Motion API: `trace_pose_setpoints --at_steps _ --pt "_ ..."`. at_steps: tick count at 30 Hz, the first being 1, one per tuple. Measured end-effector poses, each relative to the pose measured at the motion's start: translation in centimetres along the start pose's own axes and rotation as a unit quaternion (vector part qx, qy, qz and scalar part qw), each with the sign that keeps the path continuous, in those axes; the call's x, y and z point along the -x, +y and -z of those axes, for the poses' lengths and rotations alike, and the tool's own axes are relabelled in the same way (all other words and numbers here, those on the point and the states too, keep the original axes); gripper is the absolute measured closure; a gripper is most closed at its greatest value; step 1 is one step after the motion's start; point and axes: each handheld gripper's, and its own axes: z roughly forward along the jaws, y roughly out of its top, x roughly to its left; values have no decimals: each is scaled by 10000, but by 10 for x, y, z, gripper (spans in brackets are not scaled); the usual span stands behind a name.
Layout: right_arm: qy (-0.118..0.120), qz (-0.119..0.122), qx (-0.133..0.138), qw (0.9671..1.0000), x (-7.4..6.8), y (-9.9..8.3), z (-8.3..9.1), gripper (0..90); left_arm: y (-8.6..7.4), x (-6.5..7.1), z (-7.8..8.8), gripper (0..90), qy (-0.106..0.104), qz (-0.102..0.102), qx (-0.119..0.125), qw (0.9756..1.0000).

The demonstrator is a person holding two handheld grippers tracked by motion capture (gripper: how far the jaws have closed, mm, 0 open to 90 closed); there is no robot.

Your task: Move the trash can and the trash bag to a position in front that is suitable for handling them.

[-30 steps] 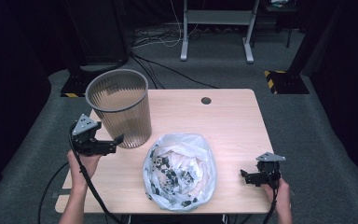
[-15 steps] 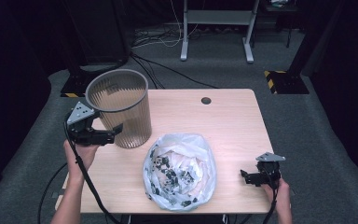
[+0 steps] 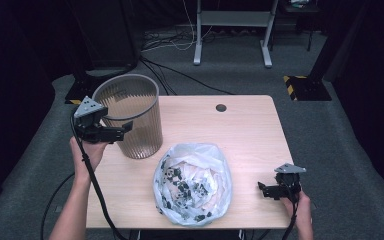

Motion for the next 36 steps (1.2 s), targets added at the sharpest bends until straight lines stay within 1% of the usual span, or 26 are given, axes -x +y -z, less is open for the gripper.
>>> trace_pose_setpoints --at_steps 2,5,8,10,13,16,19,20,30,36 --pt "3 11 2 10000 0 0 0 8 5 0 -3 3 4 -73 -36 10000" --pt "1 9 4 10000 0 0 0 8 10 -1 -7 0 -34 -98 -99 9999" --pt "1 11 5 10000 0 0 0 8 12 -3 -11 0 -52 -85 -130 9999" --pt "6 4 2 10000 0 0 0 8 14 -4 -17 0 -20 -97 -192 9998" --pt "3 6 2 10000 0 0 0 8 16 -6 -22 0 -44 -108 -245 9996" --pt "5 5 2 10000 0 0 0 8 17 -7 -26 0 -30 -114 -270 9996" --pt "3 6 3 10000 0 0 0 8 18 -7 -31 0 3 -166 -341 9993" --pt "4 6 2 10000 0 0 0 8 19 -7 -33 0 43 -180 -382 9991" --pt "6 5 3 10000 0 0 0 8 19 -10 -49 0 105 -162 -544 9983" --pt "9 0 0 10000 0 0 0 8 21 -7 -57 0 125 -271 -672 9973"
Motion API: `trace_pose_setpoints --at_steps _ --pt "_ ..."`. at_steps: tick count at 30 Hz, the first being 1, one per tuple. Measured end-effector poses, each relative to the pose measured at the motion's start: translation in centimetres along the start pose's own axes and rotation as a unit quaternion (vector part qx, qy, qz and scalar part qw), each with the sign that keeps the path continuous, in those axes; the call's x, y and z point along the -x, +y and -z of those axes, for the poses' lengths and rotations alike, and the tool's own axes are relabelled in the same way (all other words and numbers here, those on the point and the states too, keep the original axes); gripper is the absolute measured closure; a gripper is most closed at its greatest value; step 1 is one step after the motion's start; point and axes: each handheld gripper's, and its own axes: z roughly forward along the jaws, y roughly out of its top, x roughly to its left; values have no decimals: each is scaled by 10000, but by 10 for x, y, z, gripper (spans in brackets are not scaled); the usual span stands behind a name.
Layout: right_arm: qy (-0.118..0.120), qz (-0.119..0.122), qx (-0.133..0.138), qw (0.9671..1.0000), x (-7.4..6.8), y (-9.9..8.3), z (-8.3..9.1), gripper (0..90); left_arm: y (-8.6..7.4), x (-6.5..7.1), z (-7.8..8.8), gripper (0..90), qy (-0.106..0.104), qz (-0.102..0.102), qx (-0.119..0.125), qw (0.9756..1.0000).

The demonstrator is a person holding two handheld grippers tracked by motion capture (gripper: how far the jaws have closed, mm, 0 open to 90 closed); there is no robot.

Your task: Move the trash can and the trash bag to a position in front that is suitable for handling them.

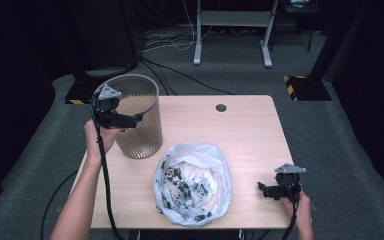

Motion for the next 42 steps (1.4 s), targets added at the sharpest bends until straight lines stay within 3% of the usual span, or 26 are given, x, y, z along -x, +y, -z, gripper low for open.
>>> trace_pose_setpoints --at_steps 2,11,23,32,34,41,42 --pt "1 1 0 10000 0 0 0 8 1 3 -2 0 143 -105 -42 9998" --pt "4 9 2 10000 0 0 0 8 5 9 -4 0 254 -290 -87 9992" --pt "8 7 1 10000 0 0 0 8 7 23 -8 0 156 -546 -129 9983" --pt "12 10 0 10000 0 0 0 8 7 30 -8 0 172 -617 -84 9979" --pt "10 11 1 10000 0 0 0 8 7 31 -7 22 205 -657 -79 9976" --pt "9 12 3 10000 0 0 0 8 5 34 -3 265 353 -894 -50 9954" --pt "9 12 2 10000 0 0 0 8 5 34 -3 265 388 -918 -55 9950"
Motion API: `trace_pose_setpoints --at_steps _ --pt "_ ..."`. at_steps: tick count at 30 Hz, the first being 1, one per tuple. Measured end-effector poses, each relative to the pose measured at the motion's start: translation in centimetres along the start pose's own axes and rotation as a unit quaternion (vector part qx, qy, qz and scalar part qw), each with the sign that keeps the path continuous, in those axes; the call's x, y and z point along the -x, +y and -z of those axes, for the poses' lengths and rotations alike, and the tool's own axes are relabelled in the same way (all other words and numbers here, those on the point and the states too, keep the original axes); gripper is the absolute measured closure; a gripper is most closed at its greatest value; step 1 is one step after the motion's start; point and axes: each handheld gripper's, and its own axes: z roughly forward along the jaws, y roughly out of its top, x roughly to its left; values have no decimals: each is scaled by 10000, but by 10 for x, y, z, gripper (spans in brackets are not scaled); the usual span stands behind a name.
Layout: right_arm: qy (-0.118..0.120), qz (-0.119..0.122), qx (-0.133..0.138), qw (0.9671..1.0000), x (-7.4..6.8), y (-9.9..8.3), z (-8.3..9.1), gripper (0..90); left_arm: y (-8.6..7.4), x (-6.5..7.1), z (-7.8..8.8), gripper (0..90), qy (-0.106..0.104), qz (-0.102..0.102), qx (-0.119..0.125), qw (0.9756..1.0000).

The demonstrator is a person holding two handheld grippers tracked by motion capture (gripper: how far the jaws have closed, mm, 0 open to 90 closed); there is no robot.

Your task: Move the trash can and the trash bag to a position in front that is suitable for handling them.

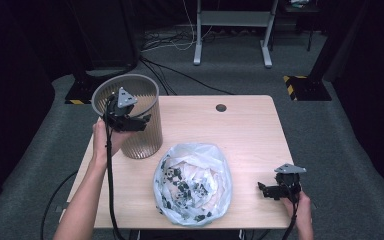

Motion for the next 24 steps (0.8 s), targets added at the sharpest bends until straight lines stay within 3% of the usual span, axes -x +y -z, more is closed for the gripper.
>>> trace_pose_setpoints --at_steps 1,2,12,16,24 --pt "-2 1 0 10000 0 0 0 8 0 0 0 370 11 -11 -18 10000" --pt "0 4 2 10000 0 0 0 8 -2 0 0 407 -50 -43 -18 10000" --pt "-5 4 4 10000 0 0 0 8 -4 5 -3 710 -374 -286 97 9988" --pt "-7 11 6 10000 0 0 0 8 -2 6 -5 739 -454 -390 179 9980" --pt "-3 2 2 10000 0 0 0 8 -3 5 -5 745 -467 -378 334 9976"
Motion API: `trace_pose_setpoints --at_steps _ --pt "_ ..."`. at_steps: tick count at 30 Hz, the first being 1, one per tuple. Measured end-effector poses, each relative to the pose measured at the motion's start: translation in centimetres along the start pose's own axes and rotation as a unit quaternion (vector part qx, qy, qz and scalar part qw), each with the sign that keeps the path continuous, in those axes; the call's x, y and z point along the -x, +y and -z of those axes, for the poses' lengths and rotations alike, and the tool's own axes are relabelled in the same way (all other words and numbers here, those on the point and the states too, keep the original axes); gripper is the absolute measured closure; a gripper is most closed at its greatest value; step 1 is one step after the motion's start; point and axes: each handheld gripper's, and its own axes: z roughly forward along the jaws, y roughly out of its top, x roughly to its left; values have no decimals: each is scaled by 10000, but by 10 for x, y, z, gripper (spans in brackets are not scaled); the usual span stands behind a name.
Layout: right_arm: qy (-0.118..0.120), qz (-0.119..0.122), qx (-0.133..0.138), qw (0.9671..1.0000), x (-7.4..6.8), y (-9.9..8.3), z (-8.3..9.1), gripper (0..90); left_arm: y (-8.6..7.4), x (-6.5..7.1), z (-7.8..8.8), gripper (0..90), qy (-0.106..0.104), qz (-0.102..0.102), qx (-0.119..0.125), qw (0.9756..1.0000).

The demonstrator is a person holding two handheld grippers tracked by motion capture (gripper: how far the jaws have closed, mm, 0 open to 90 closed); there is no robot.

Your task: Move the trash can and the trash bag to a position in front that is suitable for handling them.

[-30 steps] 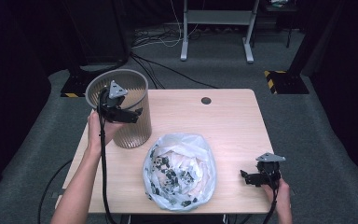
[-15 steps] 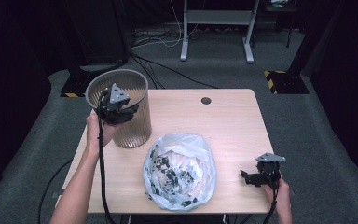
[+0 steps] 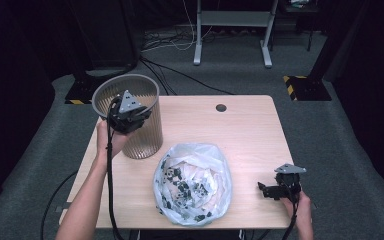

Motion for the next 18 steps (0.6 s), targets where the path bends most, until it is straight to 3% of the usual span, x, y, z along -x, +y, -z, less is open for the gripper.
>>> trace_pose_setpoints --at_steps 18 --pt "9 -4 -5 10000 0 0 0 8 11 6 -15 745 -102 -103 64 9999"
